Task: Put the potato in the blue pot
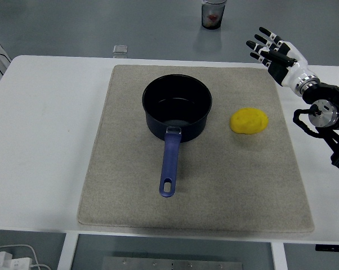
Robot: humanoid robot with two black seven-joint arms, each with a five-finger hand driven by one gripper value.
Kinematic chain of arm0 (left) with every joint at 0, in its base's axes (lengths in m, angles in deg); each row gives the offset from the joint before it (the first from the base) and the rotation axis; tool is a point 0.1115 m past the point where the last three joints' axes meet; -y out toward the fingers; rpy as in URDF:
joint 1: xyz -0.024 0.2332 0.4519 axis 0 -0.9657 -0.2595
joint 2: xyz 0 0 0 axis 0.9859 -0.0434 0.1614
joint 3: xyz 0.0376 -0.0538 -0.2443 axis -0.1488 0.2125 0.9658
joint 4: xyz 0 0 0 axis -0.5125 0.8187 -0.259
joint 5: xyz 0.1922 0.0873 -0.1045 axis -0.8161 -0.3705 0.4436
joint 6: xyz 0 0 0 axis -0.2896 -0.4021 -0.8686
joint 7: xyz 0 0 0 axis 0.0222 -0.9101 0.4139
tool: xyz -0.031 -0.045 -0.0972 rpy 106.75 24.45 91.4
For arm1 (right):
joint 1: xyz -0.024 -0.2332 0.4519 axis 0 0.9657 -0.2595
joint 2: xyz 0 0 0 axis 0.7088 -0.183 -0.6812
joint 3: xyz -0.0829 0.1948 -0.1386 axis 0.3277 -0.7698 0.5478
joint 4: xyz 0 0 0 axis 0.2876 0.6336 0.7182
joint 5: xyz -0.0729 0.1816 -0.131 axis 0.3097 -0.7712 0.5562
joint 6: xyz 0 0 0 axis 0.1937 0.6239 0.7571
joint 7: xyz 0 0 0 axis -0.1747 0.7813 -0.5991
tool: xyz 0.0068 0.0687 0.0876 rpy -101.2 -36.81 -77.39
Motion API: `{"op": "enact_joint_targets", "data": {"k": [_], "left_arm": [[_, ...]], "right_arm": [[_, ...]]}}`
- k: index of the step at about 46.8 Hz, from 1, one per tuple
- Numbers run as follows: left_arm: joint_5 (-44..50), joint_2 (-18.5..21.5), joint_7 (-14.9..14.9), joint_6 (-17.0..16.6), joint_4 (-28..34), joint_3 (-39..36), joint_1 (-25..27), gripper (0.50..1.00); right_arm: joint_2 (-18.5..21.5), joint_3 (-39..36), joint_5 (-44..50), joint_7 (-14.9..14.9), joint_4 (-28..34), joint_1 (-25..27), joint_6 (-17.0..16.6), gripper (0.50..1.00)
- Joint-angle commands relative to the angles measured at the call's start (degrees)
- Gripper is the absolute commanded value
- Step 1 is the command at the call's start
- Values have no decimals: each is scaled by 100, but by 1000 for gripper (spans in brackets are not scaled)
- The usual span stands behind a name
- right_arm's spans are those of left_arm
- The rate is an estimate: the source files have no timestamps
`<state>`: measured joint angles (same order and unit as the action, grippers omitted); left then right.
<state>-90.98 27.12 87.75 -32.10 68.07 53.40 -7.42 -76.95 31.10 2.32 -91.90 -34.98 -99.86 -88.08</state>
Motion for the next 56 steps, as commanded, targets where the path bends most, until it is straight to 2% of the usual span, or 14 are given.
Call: {"op": "enact_joint_targets", "data": {"k": [1, 14, 26, 35, 41, 48, 56], "left_arm": [[-9, 0, 0, 0, -2, 0, 0, 996], [0, 0, 0, 0, -2, 0, 0, 996], [0, 0, 0, 0, -2, 0, 0, 996], [0, 0, 0, 0, -2, 0, 0, 996], [0, 0, 0, 0, -2, 0, 0, 996], [-9, 0, 0, 0, -2, 0, 0, 996], [0, 0, 0, 0, -2, 0, 0, 996]], "right_arm": [[-4, 17, 0, 0, -9, -10, -28, 932], [-57, 404, 220, 0, -9, -221, -37, 932], [-242, 465, 668, -9, -9, -380, -125, 932], [-356, 570, 1291, -17, -62, -397, -265, 932], [-417, 738, 2108, -17, -88, -406, -292, 932], [-558, 755, 2698, -17, -273, -406, -555, 932], [-962, 1115, 3067, -17, -572, -397, -950, 932]]}}
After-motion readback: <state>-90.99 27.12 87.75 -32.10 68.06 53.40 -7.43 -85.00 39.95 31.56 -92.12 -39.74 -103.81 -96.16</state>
